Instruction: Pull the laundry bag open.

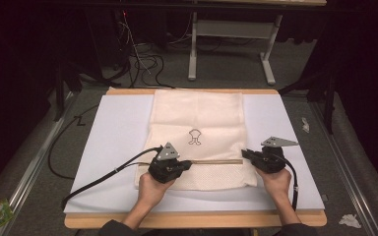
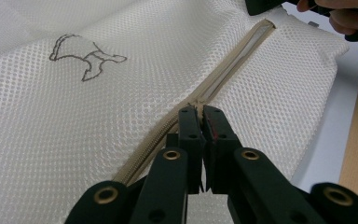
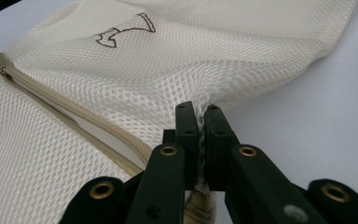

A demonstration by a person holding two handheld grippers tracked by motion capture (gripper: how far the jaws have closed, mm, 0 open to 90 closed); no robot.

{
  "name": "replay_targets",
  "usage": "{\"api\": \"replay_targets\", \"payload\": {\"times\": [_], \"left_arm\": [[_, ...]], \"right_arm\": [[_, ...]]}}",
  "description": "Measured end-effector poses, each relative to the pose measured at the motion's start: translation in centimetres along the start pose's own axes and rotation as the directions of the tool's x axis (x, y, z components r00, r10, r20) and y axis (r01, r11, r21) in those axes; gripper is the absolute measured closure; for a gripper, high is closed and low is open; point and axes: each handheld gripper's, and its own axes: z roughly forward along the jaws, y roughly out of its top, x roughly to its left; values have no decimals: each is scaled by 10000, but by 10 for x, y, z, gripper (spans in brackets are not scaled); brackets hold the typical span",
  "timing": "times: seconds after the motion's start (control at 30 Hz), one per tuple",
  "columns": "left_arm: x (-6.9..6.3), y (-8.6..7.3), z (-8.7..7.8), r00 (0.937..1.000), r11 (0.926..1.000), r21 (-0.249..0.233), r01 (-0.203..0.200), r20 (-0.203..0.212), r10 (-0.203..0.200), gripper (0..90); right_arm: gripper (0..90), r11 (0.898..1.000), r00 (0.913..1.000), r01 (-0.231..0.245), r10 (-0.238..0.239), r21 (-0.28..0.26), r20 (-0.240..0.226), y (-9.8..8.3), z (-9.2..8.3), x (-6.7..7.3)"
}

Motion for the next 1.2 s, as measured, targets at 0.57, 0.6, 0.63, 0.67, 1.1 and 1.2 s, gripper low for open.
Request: {"api": "replay_targets", "payload": {"times": [0.57, 0.6, 0.63, 0.67, 1.1, 1.2], "left_arm": [[5, -2, -11, 9999, 9998, -177, 78, -89, -79, 871], [6, -2, -12, 9999, 9997, -207, 95, -133, -98, 872], [7, -2, -13, 9998, 9996, -236, 123, -140, -127, 871], [8, -3, -15, 9998, 9996, -255, 155, -148, -159, 872], [13, -5, -25, 9991, 9982, -469, 372, -195, -382, 872], [14, -6, -28, 9987, 9977, -516, 430, -239, -443, 871]], "right_arm": [[879, 10000, 10000, 35, -35, -67, 39, 1, -2, -1], [879, 10000, 10000, 35, -34, -77, 64, 1, -2, 0], [879, 10000, 9999, 67, -67, -44, 92, 1, -2, -1], [879, 10000, 10000, 0, 0, -30, 85, 1, -2, -1], [879, 9999, 9999, -85, 85, -82, 88, 1, -3, -4], [879, 10000, 9999, -2, 3, -63, 142, 1, -4, -4]]}}
